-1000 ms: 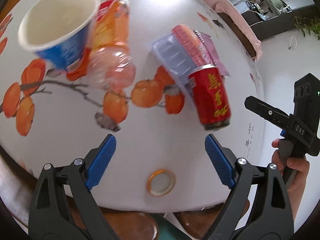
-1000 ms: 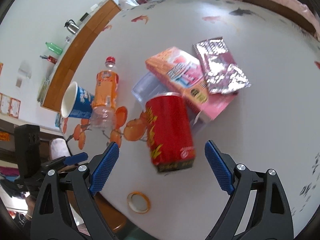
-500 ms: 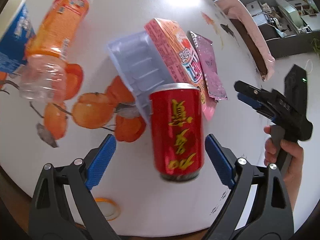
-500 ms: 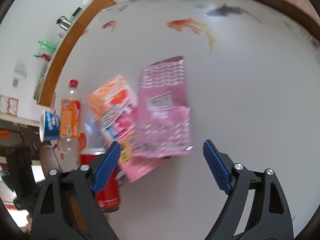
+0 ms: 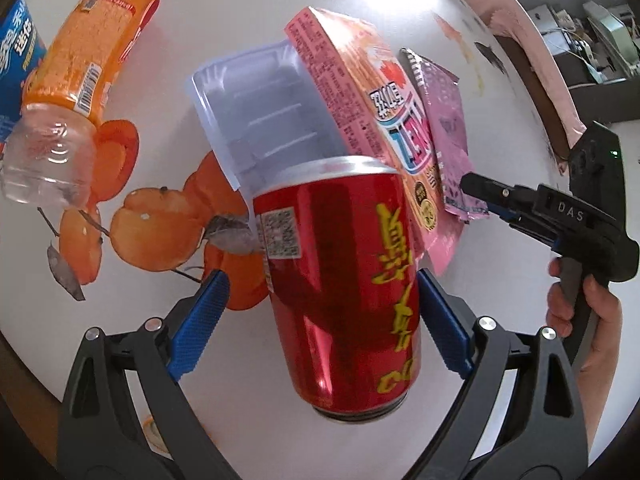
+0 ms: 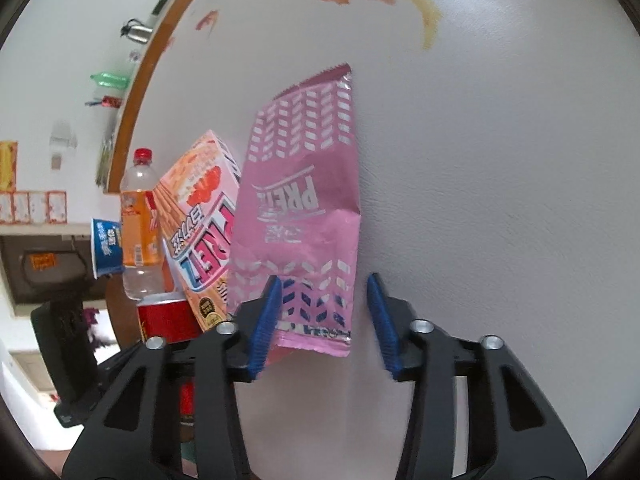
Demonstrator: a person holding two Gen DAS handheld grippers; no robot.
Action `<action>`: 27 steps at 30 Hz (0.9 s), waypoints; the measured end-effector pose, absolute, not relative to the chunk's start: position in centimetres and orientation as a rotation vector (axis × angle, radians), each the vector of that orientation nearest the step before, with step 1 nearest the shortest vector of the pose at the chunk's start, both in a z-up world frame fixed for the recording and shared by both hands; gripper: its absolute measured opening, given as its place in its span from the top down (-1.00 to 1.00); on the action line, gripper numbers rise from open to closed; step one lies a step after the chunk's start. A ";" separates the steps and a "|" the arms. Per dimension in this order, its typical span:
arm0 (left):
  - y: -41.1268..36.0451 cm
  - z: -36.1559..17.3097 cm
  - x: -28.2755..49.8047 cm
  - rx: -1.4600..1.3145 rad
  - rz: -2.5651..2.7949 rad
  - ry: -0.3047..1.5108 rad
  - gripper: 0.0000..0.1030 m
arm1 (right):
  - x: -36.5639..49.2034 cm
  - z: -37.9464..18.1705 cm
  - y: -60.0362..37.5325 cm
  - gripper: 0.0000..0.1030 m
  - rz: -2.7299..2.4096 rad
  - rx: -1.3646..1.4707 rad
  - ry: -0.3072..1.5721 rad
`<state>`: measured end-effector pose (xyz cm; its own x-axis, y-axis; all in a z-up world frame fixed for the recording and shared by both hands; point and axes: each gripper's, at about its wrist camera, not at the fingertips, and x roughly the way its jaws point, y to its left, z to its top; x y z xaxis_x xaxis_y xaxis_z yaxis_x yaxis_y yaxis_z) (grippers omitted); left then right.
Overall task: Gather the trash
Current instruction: 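Grasp the red can with the left tool while the right tool grasps the pink Pretz wrapper, then carry the red can and pink wrapper over the grey bin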
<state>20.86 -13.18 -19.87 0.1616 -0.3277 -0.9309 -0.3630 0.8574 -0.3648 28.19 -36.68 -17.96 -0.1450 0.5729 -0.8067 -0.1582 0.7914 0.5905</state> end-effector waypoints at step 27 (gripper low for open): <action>-5.4 -11.8 15.0 -0.708 0.028 1.262 -0.23 | 24.6 -3.9 -33.6 0.98 0.914 0.403 1.343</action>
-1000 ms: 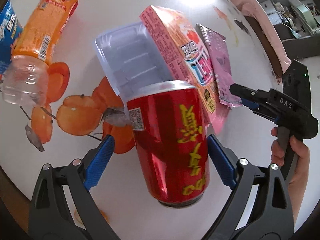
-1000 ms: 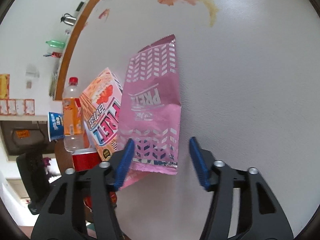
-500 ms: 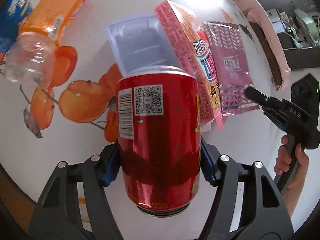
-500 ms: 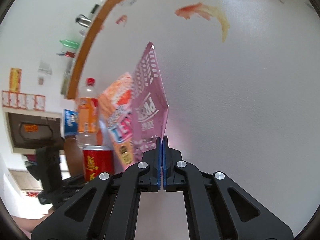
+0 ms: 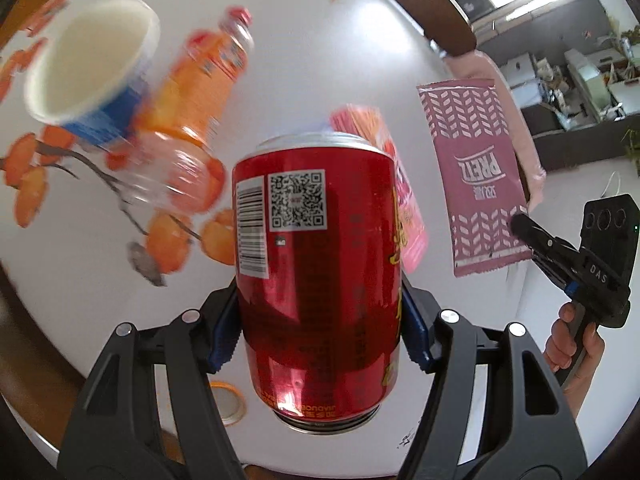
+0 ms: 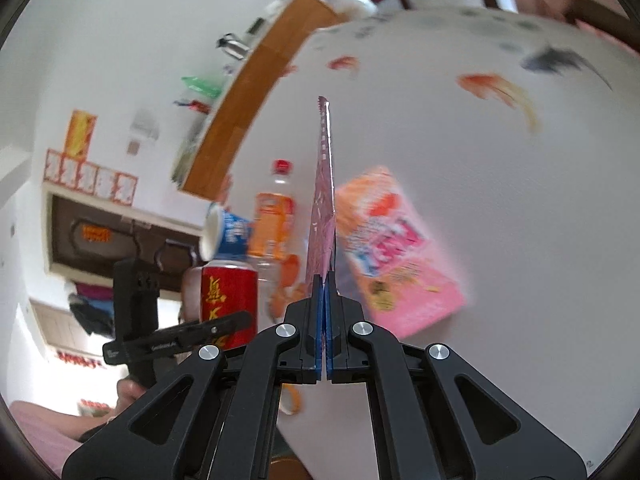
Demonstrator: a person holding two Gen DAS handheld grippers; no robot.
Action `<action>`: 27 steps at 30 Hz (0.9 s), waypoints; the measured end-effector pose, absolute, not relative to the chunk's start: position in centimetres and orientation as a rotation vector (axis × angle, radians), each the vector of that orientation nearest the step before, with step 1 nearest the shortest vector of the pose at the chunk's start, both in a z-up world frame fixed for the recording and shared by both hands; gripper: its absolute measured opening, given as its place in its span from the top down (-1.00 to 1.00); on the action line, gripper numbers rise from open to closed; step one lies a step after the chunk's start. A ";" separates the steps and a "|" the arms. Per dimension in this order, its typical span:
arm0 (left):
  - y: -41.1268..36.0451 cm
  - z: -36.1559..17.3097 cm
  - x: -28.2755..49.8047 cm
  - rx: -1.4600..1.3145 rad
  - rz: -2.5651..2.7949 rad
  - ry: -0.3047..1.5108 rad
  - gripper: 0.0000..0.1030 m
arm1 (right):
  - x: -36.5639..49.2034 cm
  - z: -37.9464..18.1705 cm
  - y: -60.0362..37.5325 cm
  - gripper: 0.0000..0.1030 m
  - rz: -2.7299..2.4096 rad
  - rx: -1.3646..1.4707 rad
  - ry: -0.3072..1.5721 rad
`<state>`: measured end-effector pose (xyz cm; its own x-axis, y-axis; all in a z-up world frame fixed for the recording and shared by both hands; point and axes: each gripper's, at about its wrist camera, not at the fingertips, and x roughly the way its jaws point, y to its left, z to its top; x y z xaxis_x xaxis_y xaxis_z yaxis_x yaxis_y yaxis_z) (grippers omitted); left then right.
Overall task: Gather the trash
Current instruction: 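Carry the red can and pink wrapper over the grey bin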
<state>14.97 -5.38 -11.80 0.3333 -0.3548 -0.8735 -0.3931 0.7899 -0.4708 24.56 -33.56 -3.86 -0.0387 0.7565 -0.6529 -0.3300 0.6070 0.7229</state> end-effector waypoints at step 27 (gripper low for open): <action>31.4 -6.3 -23.1 -0.980 0.603 0.859 -0.23 | -1.5 4.7 17.8 0.98 1.559 -0.105 1.446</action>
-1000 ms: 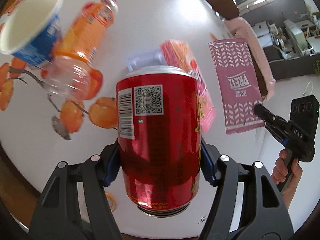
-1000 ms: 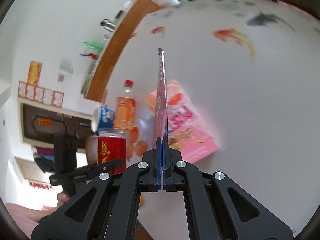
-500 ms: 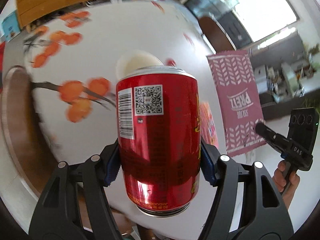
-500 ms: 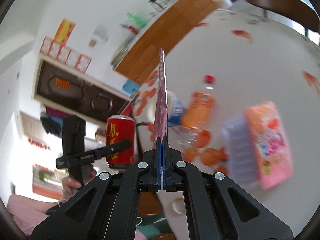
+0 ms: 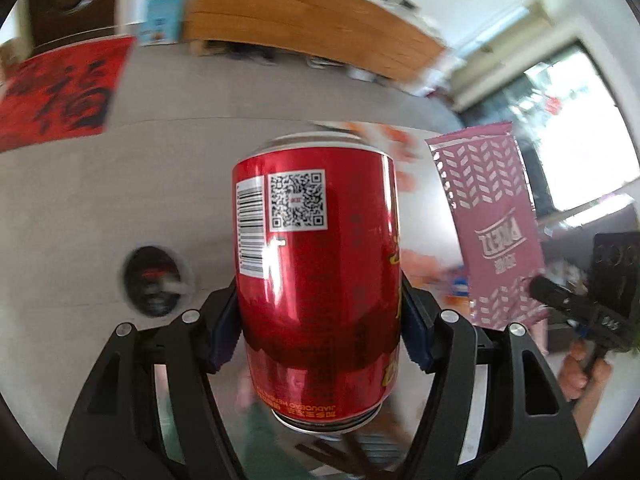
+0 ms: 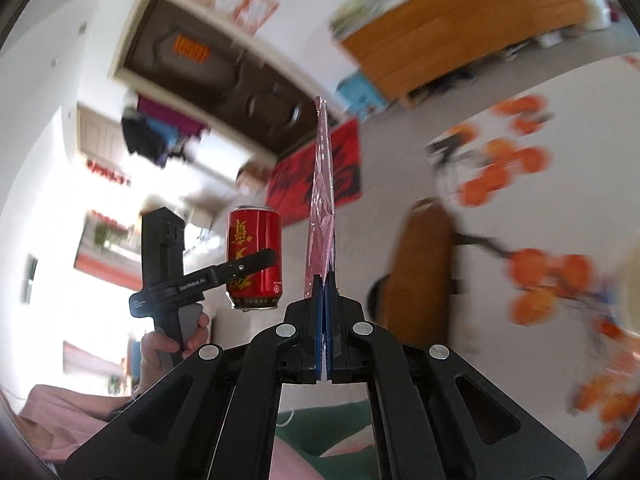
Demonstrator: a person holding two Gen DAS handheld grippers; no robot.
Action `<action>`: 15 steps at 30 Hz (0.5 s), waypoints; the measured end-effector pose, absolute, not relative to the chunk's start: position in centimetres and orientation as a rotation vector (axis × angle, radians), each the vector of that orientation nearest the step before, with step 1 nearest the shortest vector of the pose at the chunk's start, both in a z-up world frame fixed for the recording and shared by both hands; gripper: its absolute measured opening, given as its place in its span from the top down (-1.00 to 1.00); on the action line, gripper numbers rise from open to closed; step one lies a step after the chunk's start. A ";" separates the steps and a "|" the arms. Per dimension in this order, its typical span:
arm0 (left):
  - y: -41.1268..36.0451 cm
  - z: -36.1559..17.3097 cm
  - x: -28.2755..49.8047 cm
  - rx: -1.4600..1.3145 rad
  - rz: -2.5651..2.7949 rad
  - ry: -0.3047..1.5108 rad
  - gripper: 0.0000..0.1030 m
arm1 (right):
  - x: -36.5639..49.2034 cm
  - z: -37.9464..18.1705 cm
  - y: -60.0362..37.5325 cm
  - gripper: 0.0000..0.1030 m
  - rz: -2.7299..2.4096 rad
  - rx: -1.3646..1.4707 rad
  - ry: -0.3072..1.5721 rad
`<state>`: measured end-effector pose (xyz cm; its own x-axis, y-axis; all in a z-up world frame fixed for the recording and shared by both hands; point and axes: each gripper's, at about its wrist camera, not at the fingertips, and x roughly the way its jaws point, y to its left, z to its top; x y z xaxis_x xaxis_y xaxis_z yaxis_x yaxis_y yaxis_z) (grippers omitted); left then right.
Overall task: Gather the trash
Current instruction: 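Carry the red can and pink wrapper over the grey bin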
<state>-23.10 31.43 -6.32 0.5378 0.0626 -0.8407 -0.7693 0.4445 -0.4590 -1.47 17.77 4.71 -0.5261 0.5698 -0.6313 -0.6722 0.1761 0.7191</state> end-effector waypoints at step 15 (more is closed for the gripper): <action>40.2 -28.1 -38.6 -1.222 0.696 1.021 -0.23 | -20.2 -18.6 32.9 0.97 1.373 -0.466 1.837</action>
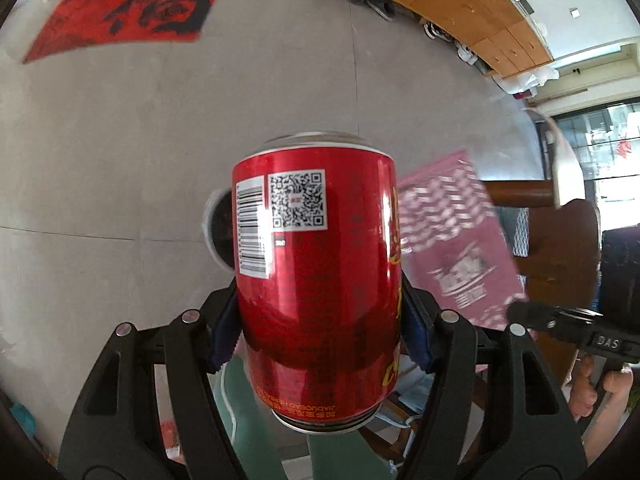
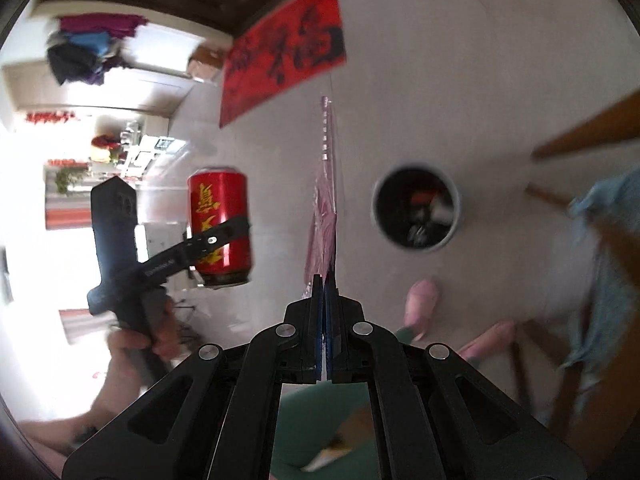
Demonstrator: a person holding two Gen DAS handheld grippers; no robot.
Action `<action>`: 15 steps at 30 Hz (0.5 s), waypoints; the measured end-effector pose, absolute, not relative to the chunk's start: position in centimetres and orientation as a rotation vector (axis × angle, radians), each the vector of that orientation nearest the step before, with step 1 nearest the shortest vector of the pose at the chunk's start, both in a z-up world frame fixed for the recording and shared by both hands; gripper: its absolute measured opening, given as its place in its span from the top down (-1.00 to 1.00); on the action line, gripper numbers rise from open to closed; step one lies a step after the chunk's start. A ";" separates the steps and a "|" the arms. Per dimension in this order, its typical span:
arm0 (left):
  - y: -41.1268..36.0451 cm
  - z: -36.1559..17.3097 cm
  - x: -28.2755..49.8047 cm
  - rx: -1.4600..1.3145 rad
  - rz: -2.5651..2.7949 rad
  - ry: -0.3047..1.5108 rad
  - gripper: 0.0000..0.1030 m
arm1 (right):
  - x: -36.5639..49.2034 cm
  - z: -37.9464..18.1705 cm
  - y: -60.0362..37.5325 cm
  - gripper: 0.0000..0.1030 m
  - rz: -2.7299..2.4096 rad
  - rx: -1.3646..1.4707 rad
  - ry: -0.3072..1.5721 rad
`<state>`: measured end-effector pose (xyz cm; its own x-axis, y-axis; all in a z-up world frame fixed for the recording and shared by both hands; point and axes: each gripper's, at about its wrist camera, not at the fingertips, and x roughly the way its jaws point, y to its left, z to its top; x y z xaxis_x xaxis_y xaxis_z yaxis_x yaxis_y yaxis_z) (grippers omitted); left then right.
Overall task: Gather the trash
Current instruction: 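Carry the red can and pink wrapper over the grey bin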
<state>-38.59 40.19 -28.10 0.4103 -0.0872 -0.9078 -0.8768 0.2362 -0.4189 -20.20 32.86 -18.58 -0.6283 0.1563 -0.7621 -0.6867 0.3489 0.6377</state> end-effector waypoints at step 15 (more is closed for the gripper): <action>41.9 -57.8 -35.8 -1.452 0.591 1.252 -0.24 | -22.1 -49.8 35.6 0.97 0.941 -0.345 2.202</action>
